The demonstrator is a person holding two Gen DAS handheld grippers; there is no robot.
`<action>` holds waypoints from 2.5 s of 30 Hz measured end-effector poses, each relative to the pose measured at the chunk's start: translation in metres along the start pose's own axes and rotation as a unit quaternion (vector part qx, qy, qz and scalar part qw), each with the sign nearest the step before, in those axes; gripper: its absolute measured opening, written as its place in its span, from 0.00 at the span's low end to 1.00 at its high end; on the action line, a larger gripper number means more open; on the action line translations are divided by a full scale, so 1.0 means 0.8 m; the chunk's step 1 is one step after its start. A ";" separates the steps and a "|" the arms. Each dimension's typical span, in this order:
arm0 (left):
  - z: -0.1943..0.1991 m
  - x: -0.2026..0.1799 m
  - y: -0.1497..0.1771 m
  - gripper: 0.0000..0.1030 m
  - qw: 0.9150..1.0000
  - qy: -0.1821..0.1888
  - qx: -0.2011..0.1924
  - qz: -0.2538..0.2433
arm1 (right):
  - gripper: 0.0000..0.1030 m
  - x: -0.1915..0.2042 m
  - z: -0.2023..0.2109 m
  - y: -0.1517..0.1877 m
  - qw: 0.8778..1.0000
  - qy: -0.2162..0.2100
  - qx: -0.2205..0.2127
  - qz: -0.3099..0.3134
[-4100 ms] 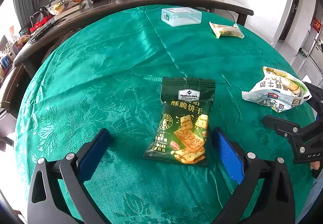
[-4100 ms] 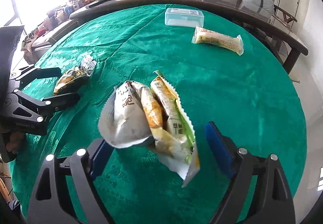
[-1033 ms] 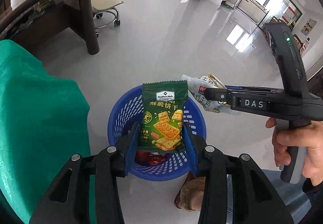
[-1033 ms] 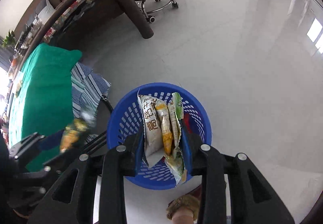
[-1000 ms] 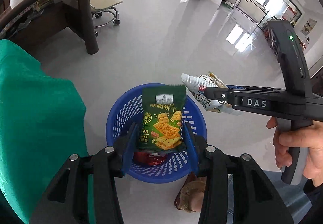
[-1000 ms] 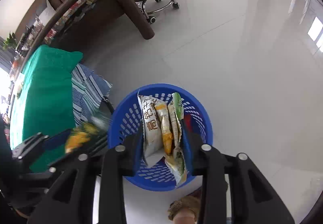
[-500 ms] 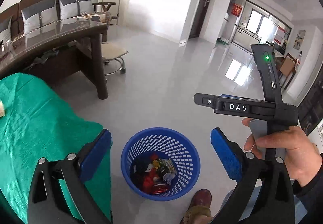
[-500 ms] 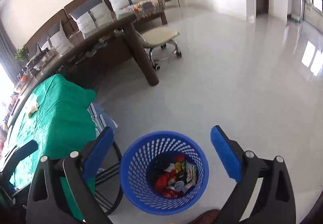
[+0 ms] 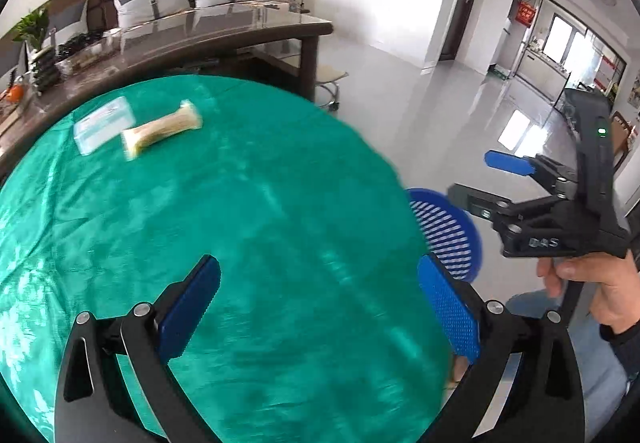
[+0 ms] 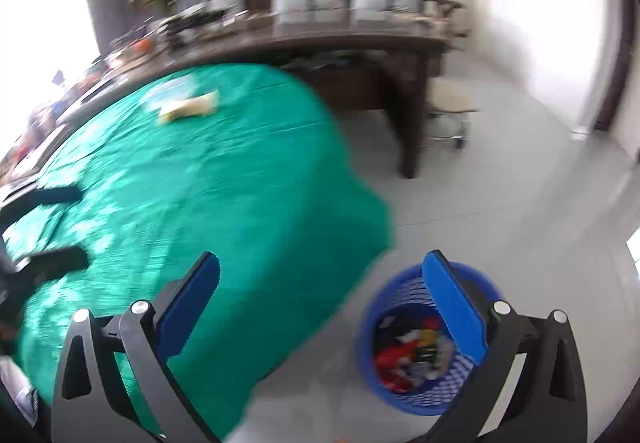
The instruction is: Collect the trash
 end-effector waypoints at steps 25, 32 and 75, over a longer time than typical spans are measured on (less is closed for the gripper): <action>-0.137 0.371 -0.095 0.96 0.997 -0.053 0.045 -0.026 | 0.96 0.215 -0.135 -0.034 0.987 -0.083 0.067 0.122; -0.177 0.381 -0.135 0.96 0.997 -0.004 0.049 -0.061 | 0.96 0.213 -0.133 -0.033 0.987 -0.082 0.066 0.121; 0.043 0.368 0.066 0.96 0.976 -0.175 0.042 0.123 | 0.92 0.179 -0.197 -0.125 0.985 -0.047 0.064 -0.155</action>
Point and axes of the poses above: each gripper's, at about its wrist camera, not at the fingertips, and z roughly against the way its jaws point, x to its left, y to its underside, the point moved 8 cm from there along -z, roughly the way its jaws point, and after that the axes turned 5 degrees about -x, right-handed, at the moved point
